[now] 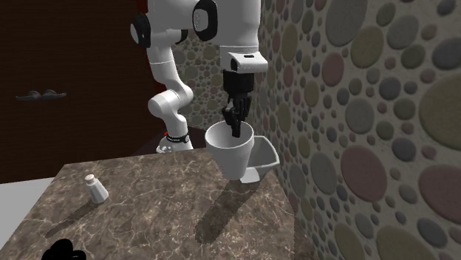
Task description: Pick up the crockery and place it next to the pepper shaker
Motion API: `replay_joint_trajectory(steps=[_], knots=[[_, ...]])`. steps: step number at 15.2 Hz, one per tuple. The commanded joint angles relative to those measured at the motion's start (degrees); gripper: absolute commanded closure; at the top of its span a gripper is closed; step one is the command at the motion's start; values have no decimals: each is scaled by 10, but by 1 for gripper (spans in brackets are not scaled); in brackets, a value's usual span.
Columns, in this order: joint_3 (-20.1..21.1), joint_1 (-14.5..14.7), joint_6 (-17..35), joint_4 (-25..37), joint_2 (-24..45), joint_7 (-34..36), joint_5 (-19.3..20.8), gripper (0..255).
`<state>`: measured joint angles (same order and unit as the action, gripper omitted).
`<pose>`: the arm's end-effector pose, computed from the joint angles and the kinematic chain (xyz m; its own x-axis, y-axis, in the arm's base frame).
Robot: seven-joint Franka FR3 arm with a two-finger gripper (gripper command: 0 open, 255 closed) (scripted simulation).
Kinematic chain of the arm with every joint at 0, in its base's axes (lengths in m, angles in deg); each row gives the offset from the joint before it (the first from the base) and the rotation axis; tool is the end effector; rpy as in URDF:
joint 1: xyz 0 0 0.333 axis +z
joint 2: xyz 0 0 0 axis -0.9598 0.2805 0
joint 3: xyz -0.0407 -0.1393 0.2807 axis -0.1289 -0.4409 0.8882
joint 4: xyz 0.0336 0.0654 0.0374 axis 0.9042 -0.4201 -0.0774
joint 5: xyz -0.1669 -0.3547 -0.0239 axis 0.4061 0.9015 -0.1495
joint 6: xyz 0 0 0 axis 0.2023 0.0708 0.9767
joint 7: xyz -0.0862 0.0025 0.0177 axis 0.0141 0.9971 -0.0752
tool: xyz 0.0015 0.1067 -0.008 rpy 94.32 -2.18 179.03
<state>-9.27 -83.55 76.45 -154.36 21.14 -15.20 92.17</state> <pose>0.4617 -0.2759 0.6134 0.9966 -0.0549 0.0613 -0.0617 -0.9913 0.1160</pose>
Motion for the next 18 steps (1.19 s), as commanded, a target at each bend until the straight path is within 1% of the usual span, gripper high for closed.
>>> replay_joint_trajectory(steps=[1, 5, 9, 13, 18], knots=[[0, -3, 5, -52, -50, 0, 16, 255], [-2, -17, 3, -131, -135, -6, 43, 255], [-4, -35, -9, -197, -217, -17, 67, 255], [-9, -56, -30, -251, -297, -34, 91, 255], [-18, -87, -66, -304, -392, -63, 119, 255]])
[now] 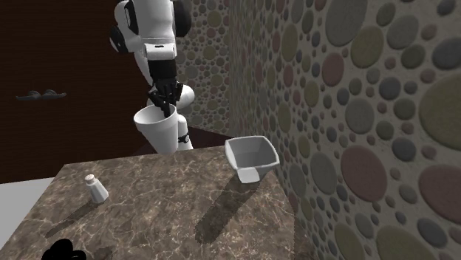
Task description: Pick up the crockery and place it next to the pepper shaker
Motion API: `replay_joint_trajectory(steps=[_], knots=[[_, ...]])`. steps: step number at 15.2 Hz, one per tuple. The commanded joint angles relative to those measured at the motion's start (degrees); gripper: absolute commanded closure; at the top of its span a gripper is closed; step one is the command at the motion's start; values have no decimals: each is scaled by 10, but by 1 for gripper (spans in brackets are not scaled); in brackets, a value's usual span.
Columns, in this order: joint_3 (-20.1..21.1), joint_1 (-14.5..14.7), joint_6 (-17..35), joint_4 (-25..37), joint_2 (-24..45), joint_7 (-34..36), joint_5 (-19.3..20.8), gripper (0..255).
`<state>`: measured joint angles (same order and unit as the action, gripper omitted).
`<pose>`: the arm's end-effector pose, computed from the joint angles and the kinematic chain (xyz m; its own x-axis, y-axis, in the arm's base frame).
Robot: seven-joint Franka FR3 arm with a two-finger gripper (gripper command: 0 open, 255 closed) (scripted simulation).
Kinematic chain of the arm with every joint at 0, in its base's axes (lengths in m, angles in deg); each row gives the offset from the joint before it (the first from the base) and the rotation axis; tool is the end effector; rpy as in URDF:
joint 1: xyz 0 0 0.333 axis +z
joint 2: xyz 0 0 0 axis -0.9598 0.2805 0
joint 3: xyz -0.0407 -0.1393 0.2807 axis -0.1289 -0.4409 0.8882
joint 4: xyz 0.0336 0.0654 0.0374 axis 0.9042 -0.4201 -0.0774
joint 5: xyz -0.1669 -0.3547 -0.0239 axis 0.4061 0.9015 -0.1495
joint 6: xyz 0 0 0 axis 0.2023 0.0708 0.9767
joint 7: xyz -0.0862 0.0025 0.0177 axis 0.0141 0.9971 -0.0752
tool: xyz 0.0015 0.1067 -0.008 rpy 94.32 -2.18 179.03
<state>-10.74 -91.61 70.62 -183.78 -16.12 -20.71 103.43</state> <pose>0.2230 -0.2656 0.6137 0.9966 -0.0546 0.0620 -0.0615 -0.9914 0.1159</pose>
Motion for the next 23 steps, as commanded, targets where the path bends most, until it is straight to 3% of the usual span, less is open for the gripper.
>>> replay_joint_trajectory(steps=[1, 9, 17, 23], knots=[[-6, -14, -16, -18, -37, -15, 12, 255], [-33, -71, -93, -62, -170, -87, 61, 255], [-79, -130, -183, -58, -282, -190, 129, 255], [-97, -141, -157, -112, -310, -187, 146, 255]])
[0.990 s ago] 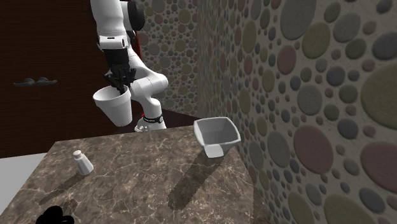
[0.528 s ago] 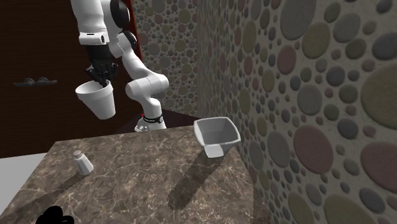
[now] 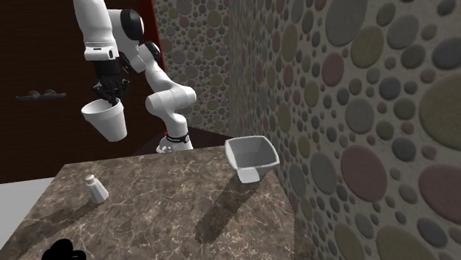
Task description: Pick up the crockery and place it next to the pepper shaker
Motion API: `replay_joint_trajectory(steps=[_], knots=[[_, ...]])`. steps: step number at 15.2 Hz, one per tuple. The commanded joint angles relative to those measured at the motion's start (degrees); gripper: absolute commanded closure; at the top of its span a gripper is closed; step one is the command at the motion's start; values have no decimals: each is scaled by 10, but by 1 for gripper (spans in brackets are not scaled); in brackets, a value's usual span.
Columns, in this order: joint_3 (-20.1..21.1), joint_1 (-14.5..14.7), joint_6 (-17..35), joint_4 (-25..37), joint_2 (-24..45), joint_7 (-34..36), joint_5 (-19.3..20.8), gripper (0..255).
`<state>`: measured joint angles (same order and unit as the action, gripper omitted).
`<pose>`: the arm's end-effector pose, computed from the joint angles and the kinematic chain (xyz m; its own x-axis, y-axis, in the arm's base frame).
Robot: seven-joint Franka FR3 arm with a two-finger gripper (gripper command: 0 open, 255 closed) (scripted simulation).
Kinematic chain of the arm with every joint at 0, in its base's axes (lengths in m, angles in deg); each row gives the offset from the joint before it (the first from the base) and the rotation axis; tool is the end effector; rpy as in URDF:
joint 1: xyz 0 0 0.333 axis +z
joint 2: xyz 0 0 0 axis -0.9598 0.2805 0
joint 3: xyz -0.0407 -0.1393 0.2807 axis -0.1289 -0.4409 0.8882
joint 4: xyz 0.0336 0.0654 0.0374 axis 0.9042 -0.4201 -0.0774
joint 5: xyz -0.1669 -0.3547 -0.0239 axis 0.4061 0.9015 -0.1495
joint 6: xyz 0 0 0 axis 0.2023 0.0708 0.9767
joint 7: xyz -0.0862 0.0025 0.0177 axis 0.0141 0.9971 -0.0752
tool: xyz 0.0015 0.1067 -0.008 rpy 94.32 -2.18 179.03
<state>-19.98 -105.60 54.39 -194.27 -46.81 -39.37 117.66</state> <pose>-0.0257 -0.2576 0.5872 0.9966 -0.0542 0.0614 -0.0610 -0.9915 0.1153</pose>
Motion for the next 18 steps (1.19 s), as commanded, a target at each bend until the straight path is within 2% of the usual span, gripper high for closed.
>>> replay_joint_trajectory(steps=[1, 18], knots=[[-8, -3, 9, -16, -8, 1, 7, 255], [-80, -43, 81, -154, -74, 6, 78, 255]])
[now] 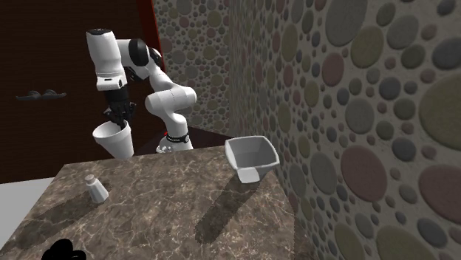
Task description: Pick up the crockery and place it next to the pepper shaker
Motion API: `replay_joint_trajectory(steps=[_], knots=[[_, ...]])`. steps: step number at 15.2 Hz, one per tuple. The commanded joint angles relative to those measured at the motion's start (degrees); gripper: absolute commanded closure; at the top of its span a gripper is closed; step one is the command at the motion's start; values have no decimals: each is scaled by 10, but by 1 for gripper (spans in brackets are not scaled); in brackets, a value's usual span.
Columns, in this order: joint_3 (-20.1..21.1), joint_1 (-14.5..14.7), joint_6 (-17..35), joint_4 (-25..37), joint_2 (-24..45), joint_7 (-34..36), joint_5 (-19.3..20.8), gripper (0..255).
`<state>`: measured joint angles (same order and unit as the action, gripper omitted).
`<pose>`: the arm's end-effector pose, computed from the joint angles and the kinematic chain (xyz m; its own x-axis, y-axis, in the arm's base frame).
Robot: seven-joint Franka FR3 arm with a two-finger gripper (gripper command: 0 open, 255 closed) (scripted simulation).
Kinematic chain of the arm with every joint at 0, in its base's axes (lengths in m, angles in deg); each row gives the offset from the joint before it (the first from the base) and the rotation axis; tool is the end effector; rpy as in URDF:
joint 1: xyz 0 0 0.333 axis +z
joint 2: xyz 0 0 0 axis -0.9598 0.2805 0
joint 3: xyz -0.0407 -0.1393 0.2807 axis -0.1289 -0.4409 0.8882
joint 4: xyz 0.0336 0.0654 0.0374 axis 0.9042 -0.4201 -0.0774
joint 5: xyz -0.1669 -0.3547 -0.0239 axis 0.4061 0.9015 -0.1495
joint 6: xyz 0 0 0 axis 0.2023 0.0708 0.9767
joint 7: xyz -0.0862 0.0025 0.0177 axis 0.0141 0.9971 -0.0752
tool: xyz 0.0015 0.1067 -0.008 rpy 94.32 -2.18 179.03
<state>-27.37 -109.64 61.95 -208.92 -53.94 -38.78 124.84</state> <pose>-0.0258 -0.2582 0.4929 0.9966 -0.0540 0.0614 -0.0608 -0.9915 0.1152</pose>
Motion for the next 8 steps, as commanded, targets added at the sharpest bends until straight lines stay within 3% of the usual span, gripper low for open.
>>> replay_joint_trajectory(steps=[1, 8], knots=[[-12, -6, 10, -15, -6, 0, 11, 255], [-54, -27, 41, -65, -24, 0, 51, 255]])
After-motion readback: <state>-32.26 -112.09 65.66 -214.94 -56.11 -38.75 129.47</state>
